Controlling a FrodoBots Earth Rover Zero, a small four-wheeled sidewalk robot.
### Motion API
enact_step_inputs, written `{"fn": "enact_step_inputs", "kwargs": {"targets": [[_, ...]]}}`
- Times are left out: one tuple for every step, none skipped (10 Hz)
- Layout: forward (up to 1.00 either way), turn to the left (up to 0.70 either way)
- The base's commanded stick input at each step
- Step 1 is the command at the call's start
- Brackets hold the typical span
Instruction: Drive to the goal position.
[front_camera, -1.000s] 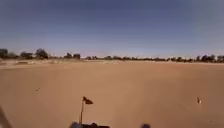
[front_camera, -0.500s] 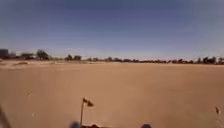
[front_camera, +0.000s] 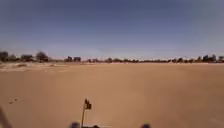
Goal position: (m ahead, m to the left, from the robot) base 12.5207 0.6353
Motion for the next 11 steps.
{"fn": "enact_step_inputs", "kwargs": {"targets": [[0.70, 0.00], [0.70, 0.00], [0.70, 0.00], [0.70, 0.00], [0.70, 0.00], [0.70, 0.00], [0.70, 0.00], [0.70, 0.00], [0.70, 0.00], [0.70, 0.00], [0.70, 0.00]]}}
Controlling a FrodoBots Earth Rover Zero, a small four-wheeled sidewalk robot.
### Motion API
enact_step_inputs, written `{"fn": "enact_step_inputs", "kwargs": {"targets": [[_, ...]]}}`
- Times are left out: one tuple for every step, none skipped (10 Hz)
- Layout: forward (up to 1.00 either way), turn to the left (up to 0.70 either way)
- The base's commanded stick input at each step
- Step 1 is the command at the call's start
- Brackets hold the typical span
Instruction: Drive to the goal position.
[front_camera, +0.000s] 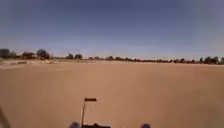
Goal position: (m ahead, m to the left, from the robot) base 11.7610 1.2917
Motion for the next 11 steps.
{"fn": "enact_step_inputs", "kwargs": {"targets": [[0.70, 0.00], [0.70, -0.02], [0.70, -0.21], [0.70, -0.35], [0.70, -0.10], [0.70, 0.00], [0.70, 0.00], [0.70, 0.00], [0.70, 0.00], [0.70, 0.00], [0.70, 0.00]]}}
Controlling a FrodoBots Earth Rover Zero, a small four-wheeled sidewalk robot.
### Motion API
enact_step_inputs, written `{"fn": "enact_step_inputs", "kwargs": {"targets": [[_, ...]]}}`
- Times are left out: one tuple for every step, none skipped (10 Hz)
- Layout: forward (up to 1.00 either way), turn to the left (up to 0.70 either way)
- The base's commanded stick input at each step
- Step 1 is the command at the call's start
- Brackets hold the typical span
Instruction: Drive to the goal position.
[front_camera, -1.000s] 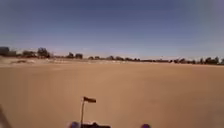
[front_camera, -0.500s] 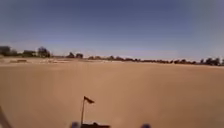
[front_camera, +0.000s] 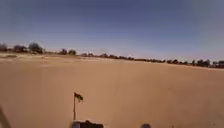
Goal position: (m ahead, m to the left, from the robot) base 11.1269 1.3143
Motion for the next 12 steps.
{"fn": "enact_step_inputs", "kwargs": {"targets": [[0.70, 0.00], [0.70, 0.00], [0.70, 0.00], [0.70, 0.00], [0.70, 0.00], [0.70, 0.00], [0.70, 0.00], [0.70, 0.00], [0.70, 0.00], [0.70, 0.00], [0.70, 0.00], [0.70, 0.00]]}}
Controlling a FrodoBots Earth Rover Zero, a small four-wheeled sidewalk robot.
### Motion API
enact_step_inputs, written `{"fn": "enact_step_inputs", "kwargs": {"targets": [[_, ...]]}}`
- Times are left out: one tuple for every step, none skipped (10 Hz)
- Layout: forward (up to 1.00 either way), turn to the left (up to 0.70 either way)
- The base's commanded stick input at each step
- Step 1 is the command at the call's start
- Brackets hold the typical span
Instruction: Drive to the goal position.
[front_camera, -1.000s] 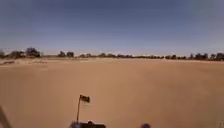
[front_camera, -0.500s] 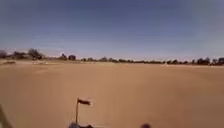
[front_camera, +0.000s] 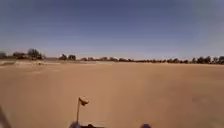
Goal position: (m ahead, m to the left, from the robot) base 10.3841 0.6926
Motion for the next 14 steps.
{"fn": "enact_step_inputs", "kwargs": {"targets": [[0.70, 0.00], [0.70, 0.00], [0.70, 0.00], [0.70, 0.00], [0.70, 0.00], [0.70, 0.00], [0.70, 0.00], [0.70, 0.00], [0.70, 0.00], [0.70, 0.00], [0.70, 0.00], [0.70, 0.00], [0.70, 0.00], [0.70, 0.00]]}}
